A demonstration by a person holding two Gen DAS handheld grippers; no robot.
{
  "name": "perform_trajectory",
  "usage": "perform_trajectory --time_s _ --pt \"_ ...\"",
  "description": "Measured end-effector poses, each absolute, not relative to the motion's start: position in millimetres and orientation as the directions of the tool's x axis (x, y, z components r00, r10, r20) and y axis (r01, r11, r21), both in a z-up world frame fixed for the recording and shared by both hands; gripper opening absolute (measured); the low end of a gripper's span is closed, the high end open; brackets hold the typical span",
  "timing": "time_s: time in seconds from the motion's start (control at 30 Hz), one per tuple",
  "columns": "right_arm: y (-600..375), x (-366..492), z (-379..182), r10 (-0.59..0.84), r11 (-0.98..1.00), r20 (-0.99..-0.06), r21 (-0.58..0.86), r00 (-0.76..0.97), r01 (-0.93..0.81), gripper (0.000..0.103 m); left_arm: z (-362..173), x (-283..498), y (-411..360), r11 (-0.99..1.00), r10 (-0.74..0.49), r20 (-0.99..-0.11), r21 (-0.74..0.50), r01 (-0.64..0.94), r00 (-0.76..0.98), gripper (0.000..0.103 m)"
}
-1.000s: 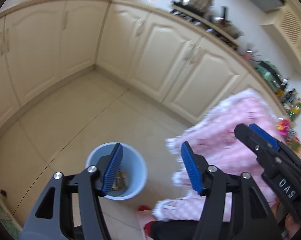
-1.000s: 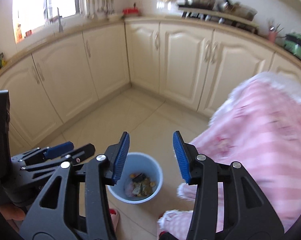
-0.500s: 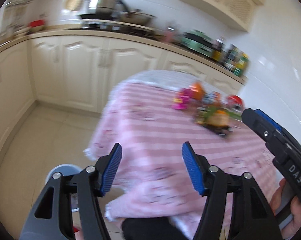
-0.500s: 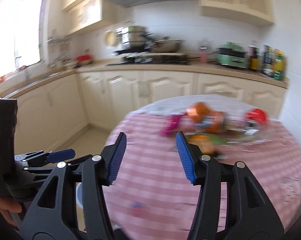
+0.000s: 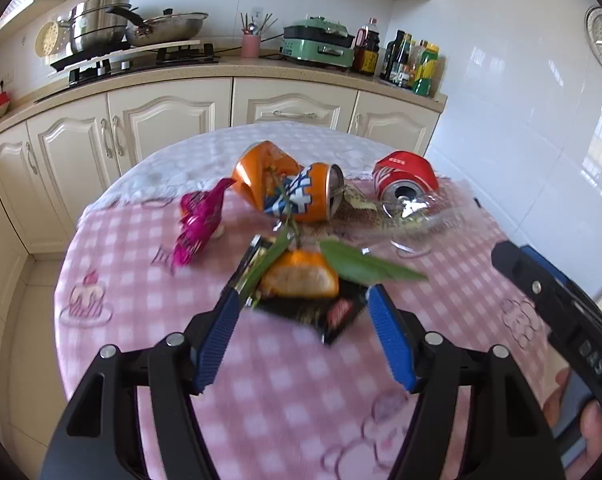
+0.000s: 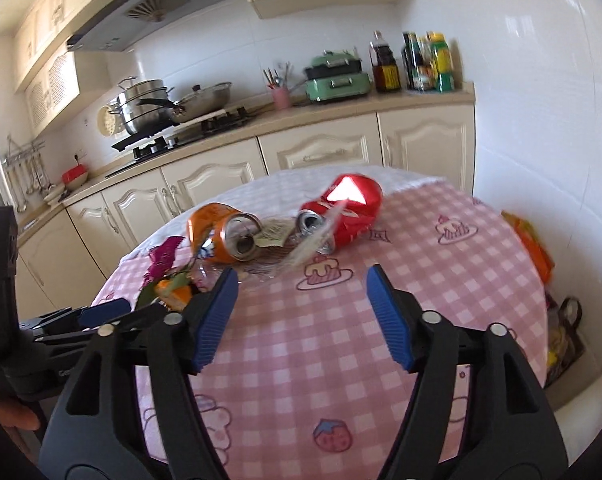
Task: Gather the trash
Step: 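Grasp the leafy orange peel with the left tool while the right tool grasps the clear plastic bag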
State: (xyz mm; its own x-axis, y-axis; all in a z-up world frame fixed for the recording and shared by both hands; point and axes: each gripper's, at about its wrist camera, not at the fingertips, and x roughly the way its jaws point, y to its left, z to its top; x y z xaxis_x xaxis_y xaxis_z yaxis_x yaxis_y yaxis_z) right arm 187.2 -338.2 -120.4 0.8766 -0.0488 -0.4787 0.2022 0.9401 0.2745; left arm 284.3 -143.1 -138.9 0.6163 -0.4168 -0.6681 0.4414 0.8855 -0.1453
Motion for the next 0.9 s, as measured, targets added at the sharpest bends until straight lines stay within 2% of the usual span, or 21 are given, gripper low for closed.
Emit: perform_trajectory --time_s 0.2,0.23,0.27,0.5,0.53,0.57,0.6,0.67,0.7,0.8,0.9 --pt "-350.7 221.2 -132.9 0.052 0.895 -0.535 0.399 0.843 0.198 0.071 -145.3 313.8 -154.7 0.902 -0.383 -0.702 -0.143 0.408 0.6 0.064" --pt "-351.9 226.7 -134.4 0.052 0.89 -0.548 0.404 0.835 0.21 0.071 -146.0 316.8 -153.9 0.899 -0.387 -0.705 -0.147 0.411 0.594 0.053" --pt "-352.8 230.2 -134.4 0.055 0.886 -0.55 0.412 0.833 0.213 0.071 -146.8 319.2 -155.7 0.894 -0.395 -0.71 -0.151 0.422 0.583 0.047" --pt "-349.0 251.8 -139.0 0.077 0.88 -0.572 0.424 0.817 0.214 0.071 -140.2 310.0 -150.8 0.883 -0.426 -0.675 -0.165 0.439 0.602 0.04" --pt "-348.5 254.3 -139.1 0.075 0.884 -0.576 0.416 0.814 0.213 0.064 -137.8 307.6 -149.8 0.881 -0.432 -0.669 -0.169 0.442 0.605 0.04" --pt "-346.4 257.5 -139.3 0.084 0.891 -0.582 0.407 0.809 0.201 0.053 -134.6 304.4 -147.5 0.879 -0.438 -0.66 -0.172 0.445 0.61 0.04" --pt "-346.1 259.8 -139.6 0.087 0.894 -0.588 0.402 0.804 0.197 0.025 -131.3 301.3 -145.3 0.877 -0.445 -0.652 -0.175 0.448 0.615 0.04" --pt "-344.7 260.7 -138.7 0.074 0.904 -0.594 0.38 0.801 0.198 0.02 -124.2 294.5 -140.3 0.868 -0.466 -0.63 -0.192 0.457 0.621 0.039" --pt "-343.4 258.1 -136.7 0.067 0.907 -0.587 0.372 0.807 0.195 0.013 -120.2 290.3 -137.4 0.865 -0.476 -0.618 -0.2 0.461 0.625 0.039" --pt "-336.1 243.2 -124.0 0.019 0.922 -0.549 0.332 0.836 0.198 0.007 -109.4 278.6 -128.4 0.857 -0.498 -0.584 -0.218 0.467 0.641 0.039" --pt "-326.8 224.0 -107.1 -0.027 0.935 -0.499 0.294 0.866 0.199 0.005 -98.9 266.9 -117.0 0.852 -0.513 -0.555 -0.232 0.47 0.655 0.039"
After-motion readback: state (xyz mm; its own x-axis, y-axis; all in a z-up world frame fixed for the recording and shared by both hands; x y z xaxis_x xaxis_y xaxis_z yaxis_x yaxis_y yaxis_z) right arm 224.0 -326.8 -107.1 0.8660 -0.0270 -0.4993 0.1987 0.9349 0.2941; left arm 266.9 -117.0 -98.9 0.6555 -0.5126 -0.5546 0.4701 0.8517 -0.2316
